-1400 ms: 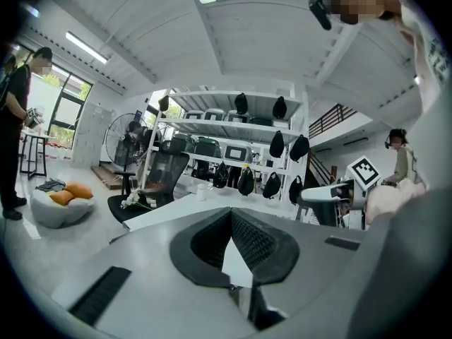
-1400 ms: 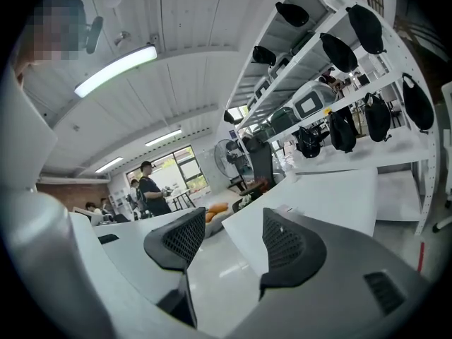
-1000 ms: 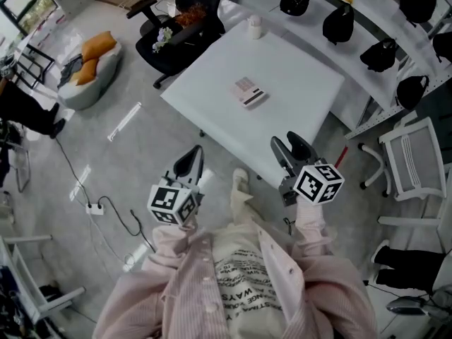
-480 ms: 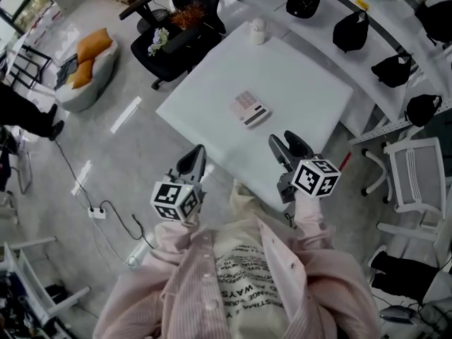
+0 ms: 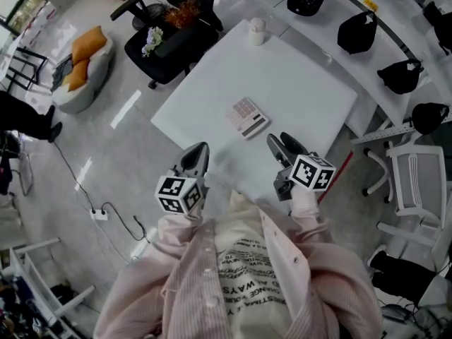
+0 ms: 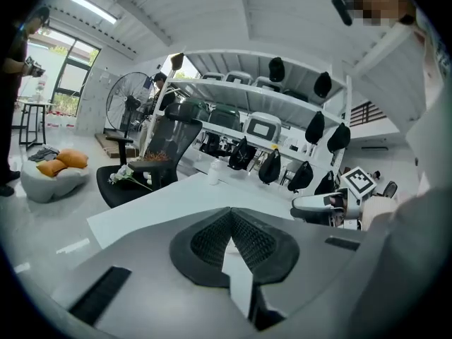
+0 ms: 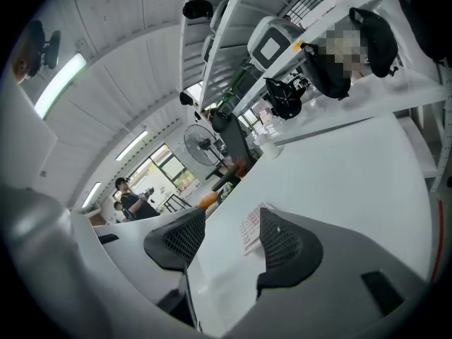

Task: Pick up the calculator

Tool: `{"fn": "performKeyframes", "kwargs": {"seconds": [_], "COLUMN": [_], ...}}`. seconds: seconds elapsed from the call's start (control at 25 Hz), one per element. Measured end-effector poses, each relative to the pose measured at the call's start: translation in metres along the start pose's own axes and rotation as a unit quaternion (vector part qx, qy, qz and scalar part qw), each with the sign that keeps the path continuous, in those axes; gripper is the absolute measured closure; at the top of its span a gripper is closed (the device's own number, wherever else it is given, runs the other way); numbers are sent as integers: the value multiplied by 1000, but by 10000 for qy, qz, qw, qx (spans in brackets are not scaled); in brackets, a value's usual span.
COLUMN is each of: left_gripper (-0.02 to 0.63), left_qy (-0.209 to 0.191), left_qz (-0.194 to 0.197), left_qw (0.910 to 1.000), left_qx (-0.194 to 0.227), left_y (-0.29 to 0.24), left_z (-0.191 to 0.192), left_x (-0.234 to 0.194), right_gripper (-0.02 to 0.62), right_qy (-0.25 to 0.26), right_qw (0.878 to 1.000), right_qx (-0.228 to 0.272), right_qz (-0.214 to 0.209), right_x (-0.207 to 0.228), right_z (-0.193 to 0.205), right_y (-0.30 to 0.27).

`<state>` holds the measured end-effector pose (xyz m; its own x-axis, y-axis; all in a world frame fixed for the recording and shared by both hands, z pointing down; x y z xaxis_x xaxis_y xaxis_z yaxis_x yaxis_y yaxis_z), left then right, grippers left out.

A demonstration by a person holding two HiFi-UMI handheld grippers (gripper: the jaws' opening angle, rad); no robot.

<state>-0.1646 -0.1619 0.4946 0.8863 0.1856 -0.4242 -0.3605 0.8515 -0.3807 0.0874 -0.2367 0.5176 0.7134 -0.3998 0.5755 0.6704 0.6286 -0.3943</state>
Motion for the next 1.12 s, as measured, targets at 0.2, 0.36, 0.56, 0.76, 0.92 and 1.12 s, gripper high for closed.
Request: {"fn": "performKeyframes", "kwargs": {"seconds": [0.2,0.36,0.56,0.76,0.92,1.12], "left_gripper": [604,604,604,604,604,604], "left_qy": [188,258,333,374,402,487], "left_qz": [-9,-4,-81,-85,-42,27], "left_qw": [9996,9991,9981,9968,9951,9923], "left_qx": [-195,-339,-504,-705,-900,-1137], "left_y": [-22,-35,-48,-64,-81,-103], "left_z": [8,16,22,28,36,47], "left_x": [-4,-8,-16,-23,-28,-36], "right_gripper": [373,373,373,371,371,371], "right_qy": [-219,-289,-424,-633,-746,-1018], "right_qw": [9995,9989,9973,9951,9929,9892], "right_qx": [-211,-364,-562,-622,-670,-747], "right_qz": [17,71,194,431,643,748], "right_x": [14,23,35,45,55,64], "right_z": [5,11,23,29,37,46], "right_y": [-19,-36,-57,-75,-87,-104]}}
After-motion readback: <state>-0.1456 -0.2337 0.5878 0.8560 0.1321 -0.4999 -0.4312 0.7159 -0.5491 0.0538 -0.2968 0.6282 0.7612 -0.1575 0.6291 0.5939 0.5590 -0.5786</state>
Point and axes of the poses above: the fingertips, and each gripper's own axes: y backward along the fingers, x to its right, z out of its underside, the point moved 5 cm from there along y, backward along the fingers, and after that the axes turned 6 degrees about y, right-handed, at the moved point
